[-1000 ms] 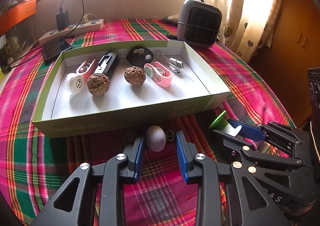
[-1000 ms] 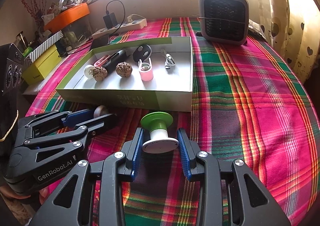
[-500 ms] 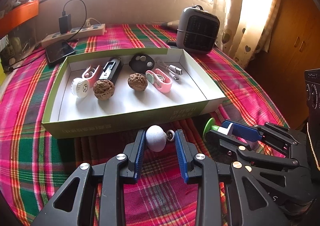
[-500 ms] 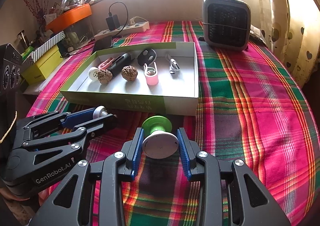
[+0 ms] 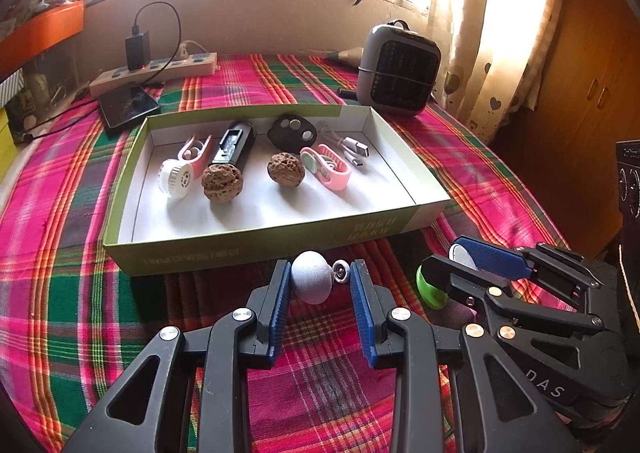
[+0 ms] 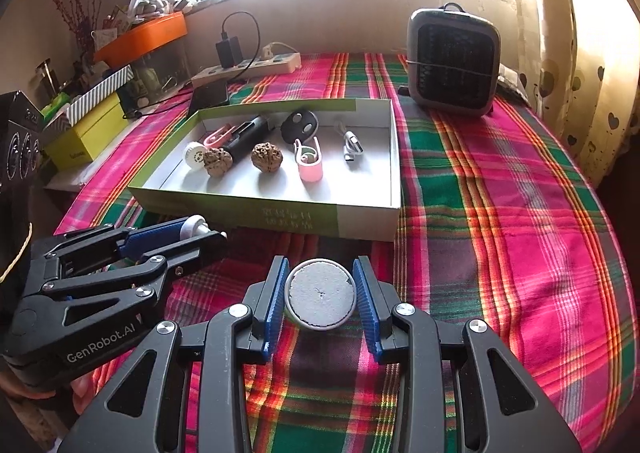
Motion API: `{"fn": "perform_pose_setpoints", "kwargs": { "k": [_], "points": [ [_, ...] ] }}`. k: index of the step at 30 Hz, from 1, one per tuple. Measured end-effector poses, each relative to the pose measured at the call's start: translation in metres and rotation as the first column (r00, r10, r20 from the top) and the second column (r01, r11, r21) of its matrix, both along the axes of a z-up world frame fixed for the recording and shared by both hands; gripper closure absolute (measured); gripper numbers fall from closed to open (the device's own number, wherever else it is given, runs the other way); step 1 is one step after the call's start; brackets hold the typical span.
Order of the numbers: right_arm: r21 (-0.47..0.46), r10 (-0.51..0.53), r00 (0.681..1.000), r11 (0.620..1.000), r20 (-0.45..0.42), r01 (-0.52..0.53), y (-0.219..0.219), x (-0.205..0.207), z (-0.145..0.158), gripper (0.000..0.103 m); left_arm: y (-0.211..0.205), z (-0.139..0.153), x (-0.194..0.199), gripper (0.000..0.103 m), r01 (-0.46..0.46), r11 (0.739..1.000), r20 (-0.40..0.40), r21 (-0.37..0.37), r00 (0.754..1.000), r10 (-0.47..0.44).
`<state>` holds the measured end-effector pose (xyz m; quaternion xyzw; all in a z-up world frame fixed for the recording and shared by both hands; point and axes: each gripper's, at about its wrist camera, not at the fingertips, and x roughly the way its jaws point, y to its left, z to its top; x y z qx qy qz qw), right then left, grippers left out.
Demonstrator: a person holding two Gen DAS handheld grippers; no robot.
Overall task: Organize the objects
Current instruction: 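Lift the spool and white ball and carry them over the white box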
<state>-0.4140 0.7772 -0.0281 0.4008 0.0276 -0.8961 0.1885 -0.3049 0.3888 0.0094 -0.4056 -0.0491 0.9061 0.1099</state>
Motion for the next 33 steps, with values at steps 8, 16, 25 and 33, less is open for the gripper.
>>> {"fn": "perform_pose_setpoints", "kwargs": {
  "k": [8,16,25,33],
  "points": [
    [-0.002,-0.004,1.0,1.0,-0.026,0.004,-0.003,0.001,0.009,0.068,0.092,0.004,-0.031,0.075,-0.009,1.0,-0.021,0.009,1.0,0.009],
    [0.002,0.013,0.997,1.0,-0.07,-0.013,-0.011,-0.006,0.028,0.068,0.144,0.012,-0.069,0.075,-0.016,1.0,-0.051,0.005,0.999,0.016],
    [0.001,0.023,0.997,1.0,-0.073,-0.023,-0.016,-0.016,0.033,0.068,0.198,0.009,-0.111,0.075,-0.018,1.0,-0.053,0.002,0.998,0.018],
    [0.004,0.027,0.997,1.0,-0.077,-0.027,-0.019,-0.032,0.039,0.068,0.207,0.01,-0.133,0.075,-0.023,1.0,-0.05,0.011,0.998,0.023]
  ]
}}
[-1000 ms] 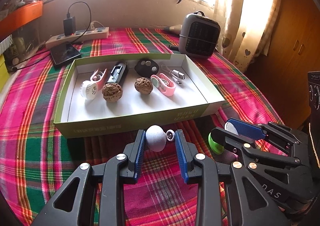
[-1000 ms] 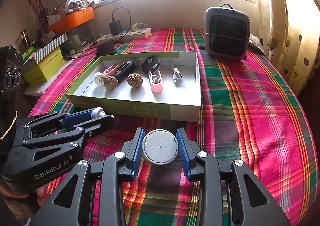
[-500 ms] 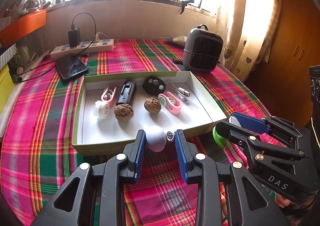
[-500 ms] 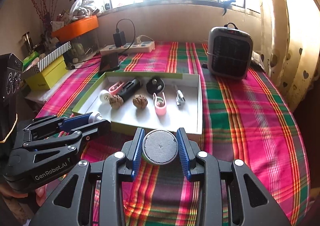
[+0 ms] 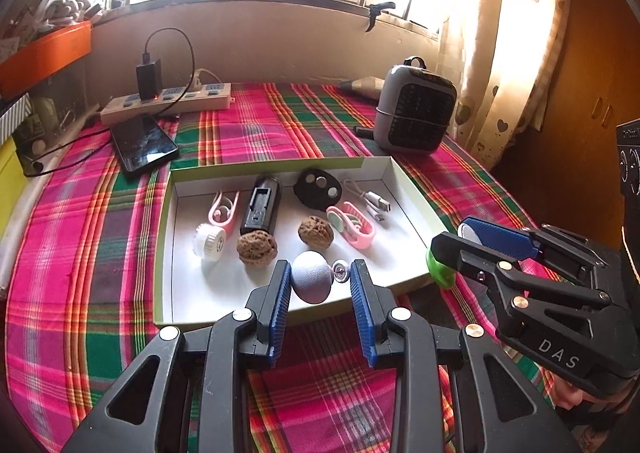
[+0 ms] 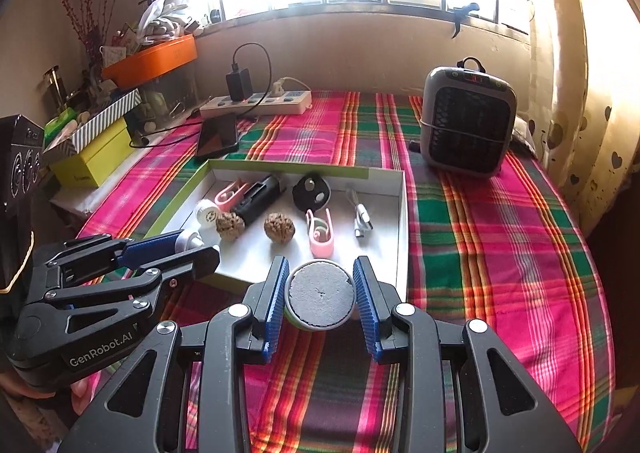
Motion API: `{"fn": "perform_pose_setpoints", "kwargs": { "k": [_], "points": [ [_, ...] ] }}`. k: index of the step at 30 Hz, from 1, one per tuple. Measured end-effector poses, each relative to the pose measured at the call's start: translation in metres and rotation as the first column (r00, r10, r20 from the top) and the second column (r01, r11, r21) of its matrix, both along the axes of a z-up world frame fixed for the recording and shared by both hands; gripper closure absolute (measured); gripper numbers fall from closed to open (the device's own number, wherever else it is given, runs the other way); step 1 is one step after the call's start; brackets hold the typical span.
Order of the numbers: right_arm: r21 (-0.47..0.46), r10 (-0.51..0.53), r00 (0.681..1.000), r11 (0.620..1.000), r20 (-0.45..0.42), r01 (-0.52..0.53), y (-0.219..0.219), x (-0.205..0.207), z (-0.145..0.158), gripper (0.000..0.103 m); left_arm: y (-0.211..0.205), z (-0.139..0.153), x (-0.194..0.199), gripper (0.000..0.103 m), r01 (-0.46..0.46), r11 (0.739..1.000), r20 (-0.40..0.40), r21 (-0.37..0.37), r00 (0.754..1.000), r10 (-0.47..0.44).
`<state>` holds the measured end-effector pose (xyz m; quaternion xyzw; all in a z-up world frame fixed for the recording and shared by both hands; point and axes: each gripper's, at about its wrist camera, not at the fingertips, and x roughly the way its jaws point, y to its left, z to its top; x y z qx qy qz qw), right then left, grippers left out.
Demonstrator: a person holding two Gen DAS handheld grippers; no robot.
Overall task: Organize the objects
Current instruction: 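Lift the spool and white ball and carry them over the white box, then lower the spool and white ball into the white box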
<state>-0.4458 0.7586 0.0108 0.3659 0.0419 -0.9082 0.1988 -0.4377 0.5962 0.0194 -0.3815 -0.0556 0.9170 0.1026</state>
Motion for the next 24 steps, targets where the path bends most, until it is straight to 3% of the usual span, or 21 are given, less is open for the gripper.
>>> {"fn": "perform_pose_setpoints", "kwargs": {
  "k": [24],
  "points": [
    [0.02,-0.031,0.997,0.999,0.074,0.03,0.0,-0.068,-0.03,0.068,0.016,-0.028,-0.063,0.075,-0.003,1.0,0.057,-0.014,0.998,0.004]
  ]
}}
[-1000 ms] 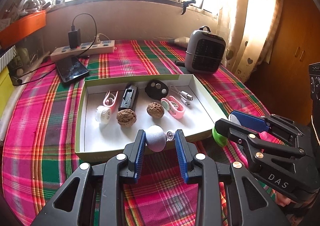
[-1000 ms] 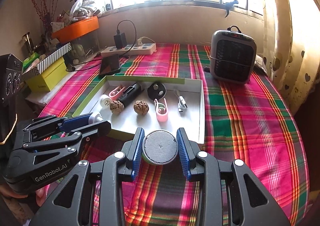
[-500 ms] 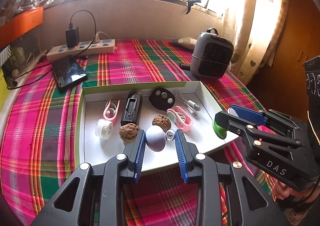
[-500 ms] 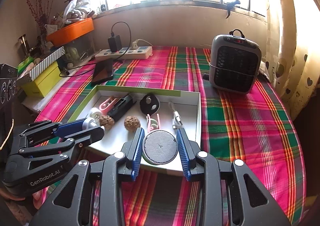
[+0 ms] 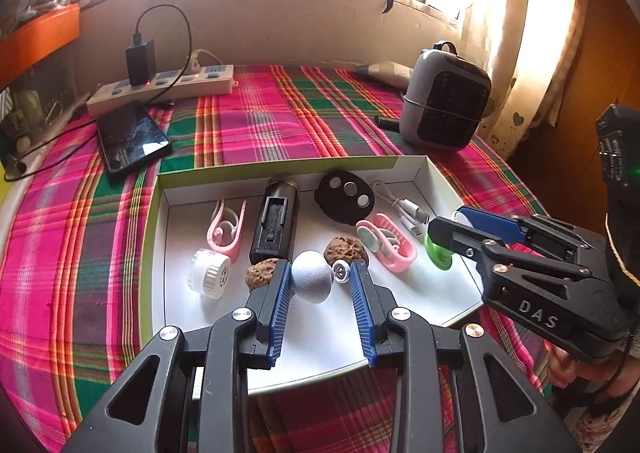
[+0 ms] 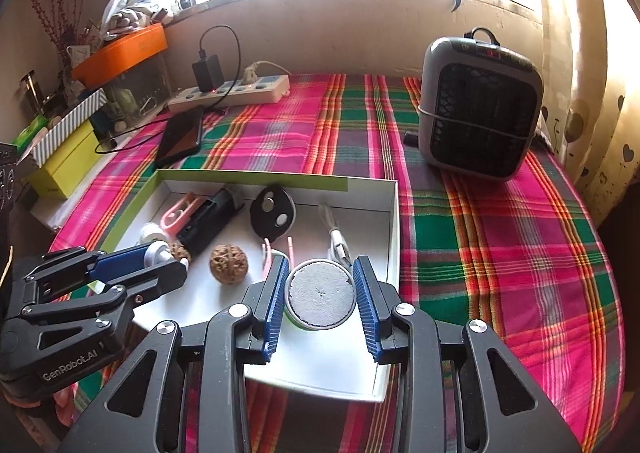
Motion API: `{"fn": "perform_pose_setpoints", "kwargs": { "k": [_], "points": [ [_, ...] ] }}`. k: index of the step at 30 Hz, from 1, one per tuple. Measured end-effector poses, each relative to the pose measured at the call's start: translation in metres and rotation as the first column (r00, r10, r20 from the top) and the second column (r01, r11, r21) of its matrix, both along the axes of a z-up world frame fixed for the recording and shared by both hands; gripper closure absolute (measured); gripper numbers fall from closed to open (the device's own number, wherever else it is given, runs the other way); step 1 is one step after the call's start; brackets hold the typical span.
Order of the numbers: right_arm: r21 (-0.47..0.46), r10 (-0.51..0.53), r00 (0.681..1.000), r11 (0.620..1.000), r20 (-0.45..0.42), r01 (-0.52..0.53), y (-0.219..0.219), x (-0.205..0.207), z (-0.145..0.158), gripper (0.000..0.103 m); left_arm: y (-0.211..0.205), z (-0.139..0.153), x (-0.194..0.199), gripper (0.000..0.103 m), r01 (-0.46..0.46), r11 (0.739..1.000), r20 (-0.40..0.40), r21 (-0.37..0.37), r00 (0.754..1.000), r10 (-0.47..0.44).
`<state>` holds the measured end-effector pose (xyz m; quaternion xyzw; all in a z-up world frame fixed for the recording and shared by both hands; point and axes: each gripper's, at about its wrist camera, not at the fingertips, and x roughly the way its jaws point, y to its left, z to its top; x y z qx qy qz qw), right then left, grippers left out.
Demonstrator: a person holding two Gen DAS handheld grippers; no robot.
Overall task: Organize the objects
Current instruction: 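Lower the spool and white ball into the white box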
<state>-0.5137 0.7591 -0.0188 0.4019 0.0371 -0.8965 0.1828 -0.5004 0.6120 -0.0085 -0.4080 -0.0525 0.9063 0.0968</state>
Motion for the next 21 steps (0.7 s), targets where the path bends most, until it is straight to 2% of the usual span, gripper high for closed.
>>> {"fn": "perform_pose_setpoints", "kwargs": {
  "k": [8,21],
  "points": [
    [-0.004,-0.002,1.0,1.0,0.021,0.002,0.003,-0.006,-0.008,0.068,0.011,-0.003,-0.001,0.075,0.022,1.0,0.008,0.009,1.0,-0.022],
    [-0.002,0.017,1.0,1.0,0.025,-0.017,0.002,-0.009,-0.011,0.068,0.023,-0.018,-0.008,0.075,0.024,1.0,0.055,-0.018,0.998,-0.023]
  ]
}}
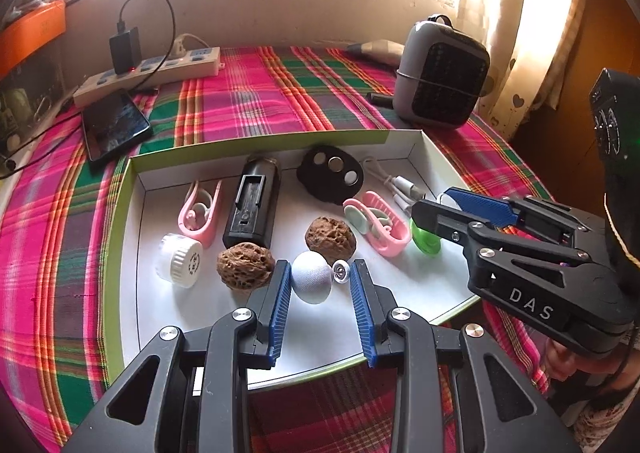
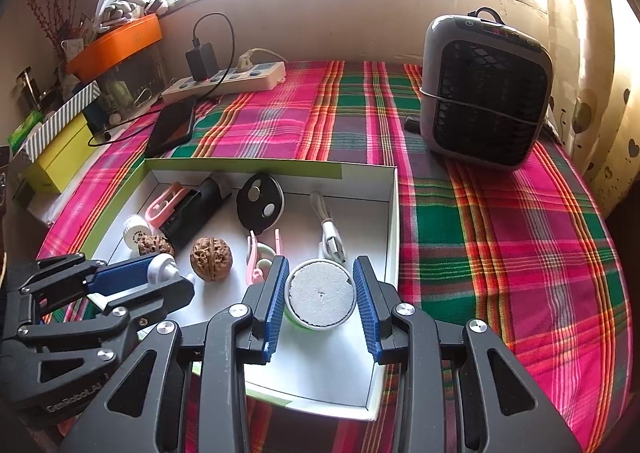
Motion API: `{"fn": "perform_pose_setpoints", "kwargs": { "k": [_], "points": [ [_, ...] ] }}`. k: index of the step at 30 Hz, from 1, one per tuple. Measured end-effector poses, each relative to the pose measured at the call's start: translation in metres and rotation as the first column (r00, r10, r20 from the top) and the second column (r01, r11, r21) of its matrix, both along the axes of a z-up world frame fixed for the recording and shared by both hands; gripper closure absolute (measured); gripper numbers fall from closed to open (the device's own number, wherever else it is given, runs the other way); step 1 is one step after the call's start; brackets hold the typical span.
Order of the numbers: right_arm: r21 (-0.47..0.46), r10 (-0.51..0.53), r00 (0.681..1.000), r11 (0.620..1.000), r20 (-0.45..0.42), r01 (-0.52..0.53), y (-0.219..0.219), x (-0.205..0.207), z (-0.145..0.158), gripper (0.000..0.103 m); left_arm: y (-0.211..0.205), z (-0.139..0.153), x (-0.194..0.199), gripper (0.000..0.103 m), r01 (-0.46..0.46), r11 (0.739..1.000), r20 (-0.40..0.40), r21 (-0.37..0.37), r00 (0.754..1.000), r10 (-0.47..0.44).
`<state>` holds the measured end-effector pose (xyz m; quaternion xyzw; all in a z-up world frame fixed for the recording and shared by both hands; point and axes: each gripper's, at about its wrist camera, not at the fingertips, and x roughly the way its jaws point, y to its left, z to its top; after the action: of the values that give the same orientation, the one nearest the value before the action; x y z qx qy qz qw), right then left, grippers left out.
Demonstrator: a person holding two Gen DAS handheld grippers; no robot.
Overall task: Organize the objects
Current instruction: 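Lower the spool and white ball into the white box, then open the right gripper then the left to release spool and ball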
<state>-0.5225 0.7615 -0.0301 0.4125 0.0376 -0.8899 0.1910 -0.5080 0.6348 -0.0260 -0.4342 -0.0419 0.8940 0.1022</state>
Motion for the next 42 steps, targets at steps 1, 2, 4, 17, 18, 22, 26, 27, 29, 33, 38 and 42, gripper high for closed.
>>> {"fn": "perform_pose_setpoints", "kwargs": {
  "k": [1,2,4,17,18,22,26,27,29,33,38,42],
  "points": [
    [-0.002,0.001,1.0,1.0,0.002,-0.001,0.0001,-0.0005,-0.0005,0.068,0.0007,-0.0011,-0.0006,0.075,0.001,1.0,0.004,-0.004,1.0,-0.001],
    [-0.004,0.003,1.0,1.0,0.004,-0.003,0.0002,-0.0008,-0.0012,0.068,0.0017,-0.0027,-0.001,0.075,0.002,1.0,0.009,-0.007,1.0,-0.002],
    [-0.011,0.003,1.0,1.0,0.004,-0.003,0.0008,-0.0013,-0.0015,0.068,0.0022,-0.005,-0.0016,0.075,-0.001,1.0,0.015,-0.009,1.0,0.001],
    [-0.022,0.005,1.0,1.0,0.003,-0.005,0.0031,-0.0017,-0.0018,0.068,0.002,-0.008,-0.0042,0.075,-0.009,1.0,0.023,-0.011,1.0,0.009],
    [-0.024,0.005,1.0,1.0,0.003,-0.005,0.0033,-0.0017,-0.0018,0.068,0.0021,-0.0081,-0.0048,0.075,-0.007,1.0,0.024,-0.014,1.0,0.007],
    [-0.028,0.004,1.0,1.0,0.004,-0.004,0.0037,-0.0014,-0.0015,0.068,0.0019,-0.0084,-0.0047,0.075,-0.007,1.0,0.024,-0.015,1.0,0.008],
    [-0.03,0.003,1.0,1.0,0.004,-0.003,0.0036,-0.0017,-0.0012,0.068,0.0018,-0.0083,-0.0045,0.075,-0.007,1.0,0.023,-0.014,1.0,0.008],
    [-0.031,0.003,1.0,1.0,0.004,-0.002,0.0036,-0.0019,-0.0009,0.068,0.0016,-0.0084,-0.0045,0.075,-0.008,1.0,0.024,-0.014,1.0,0.008],
    [-0.033,0.002,1.0,0.999,0.006,-0.002,0.004,-0.0022,-0.0007,0.068,0.0018,-0.0083,-0.0049,0.075,-0.007,1.0,0.025,-0.016,1.0,0.007],
    [-0.033,0.002,1.0,0.999,0.006,-0.002,0.0042,-0.0022,-0.0008,0.068,0.0013,-0.0083,-0.0044,0.074,-0.007,1.0,0.024,-0.014,1.0,0.008],
    [-0.049,-0.002,1.0,0.999,0.009,0.002,0.0054,-0.0031,-0.0012,0.068,0.0013,-0.008,-0.0045,0.074,-0.007,1.0,0.024,-0.016,1.0,0.007],
    [-0.058,0.005,1.0,0.998,0.015,-0.004,0.0043,-0.0029,-0.0026,0.067,0.0014,-0.0078,-0.0039,0.074,-0.007,1.0,0.024,-0.016,1.0,0.007]
  ]
}}
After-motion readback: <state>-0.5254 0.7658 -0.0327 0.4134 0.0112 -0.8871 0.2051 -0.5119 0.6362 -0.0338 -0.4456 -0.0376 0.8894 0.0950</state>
